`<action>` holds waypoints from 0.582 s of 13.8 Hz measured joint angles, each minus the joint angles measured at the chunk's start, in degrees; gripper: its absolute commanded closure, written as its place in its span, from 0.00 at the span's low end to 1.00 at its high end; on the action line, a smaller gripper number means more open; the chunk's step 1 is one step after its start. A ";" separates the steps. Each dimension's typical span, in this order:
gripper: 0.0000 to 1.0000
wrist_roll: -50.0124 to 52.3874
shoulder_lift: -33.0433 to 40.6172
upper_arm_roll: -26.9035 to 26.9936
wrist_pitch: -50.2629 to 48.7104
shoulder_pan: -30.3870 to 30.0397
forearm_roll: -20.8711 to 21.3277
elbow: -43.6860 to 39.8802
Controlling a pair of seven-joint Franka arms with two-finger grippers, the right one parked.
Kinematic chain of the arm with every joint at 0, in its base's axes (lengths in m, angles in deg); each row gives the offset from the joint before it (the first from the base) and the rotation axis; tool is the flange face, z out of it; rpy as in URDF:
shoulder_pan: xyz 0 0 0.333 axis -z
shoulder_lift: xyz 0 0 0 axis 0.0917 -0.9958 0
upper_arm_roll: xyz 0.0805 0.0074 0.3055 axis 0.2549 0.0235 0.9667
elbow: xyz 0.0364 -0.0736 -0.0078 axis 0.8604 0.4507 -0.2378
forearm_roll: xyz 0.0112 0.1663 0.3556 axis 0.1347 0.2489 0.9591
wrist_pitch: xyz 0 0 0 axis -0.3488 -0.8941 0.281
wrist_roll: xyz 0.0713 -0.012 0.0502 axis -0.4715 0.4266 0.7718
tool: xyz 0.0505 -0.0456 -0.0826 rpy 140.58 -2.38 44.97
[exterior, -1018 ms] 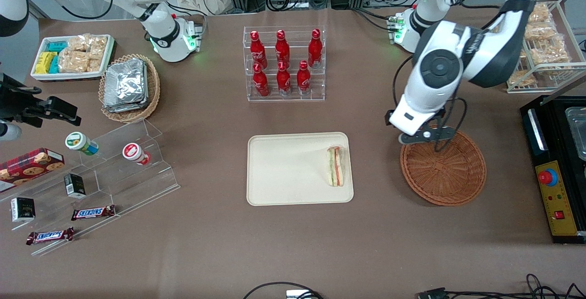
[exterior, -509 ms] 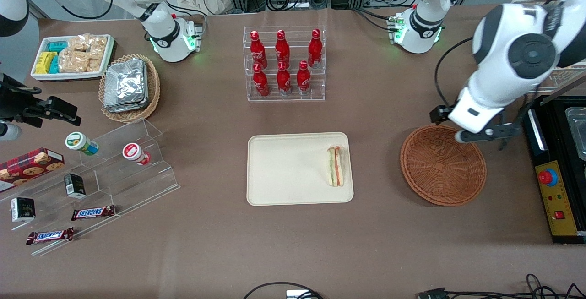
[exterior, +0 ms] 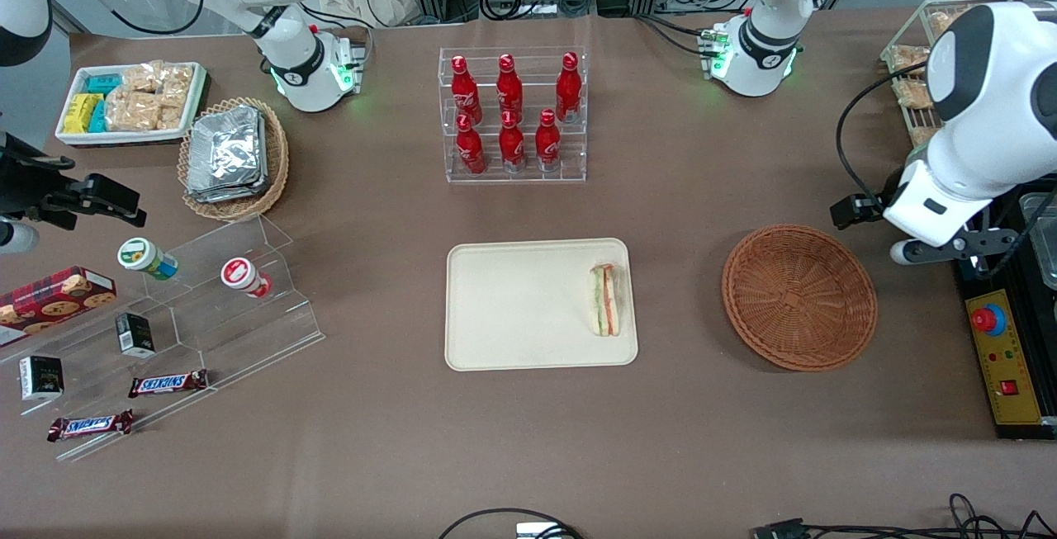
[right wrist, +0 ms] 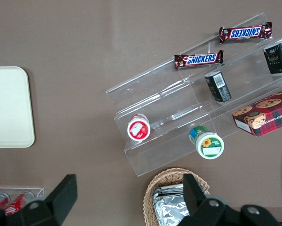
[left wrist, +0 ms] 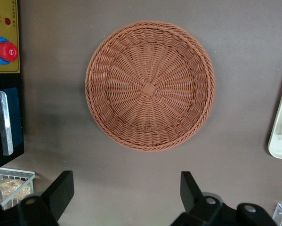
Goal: Place sandwich from basket to tray
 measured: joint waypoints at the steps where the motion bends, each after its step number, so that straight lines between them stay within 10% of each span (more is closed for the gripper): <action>1: 0.00 -0.07 -0.34 -0.01 0.01 -0.04 -0.03 -0.21; 8: 0.00 -4.75 -0.62 10.40 -0.11 6.70 -2.16 -1.96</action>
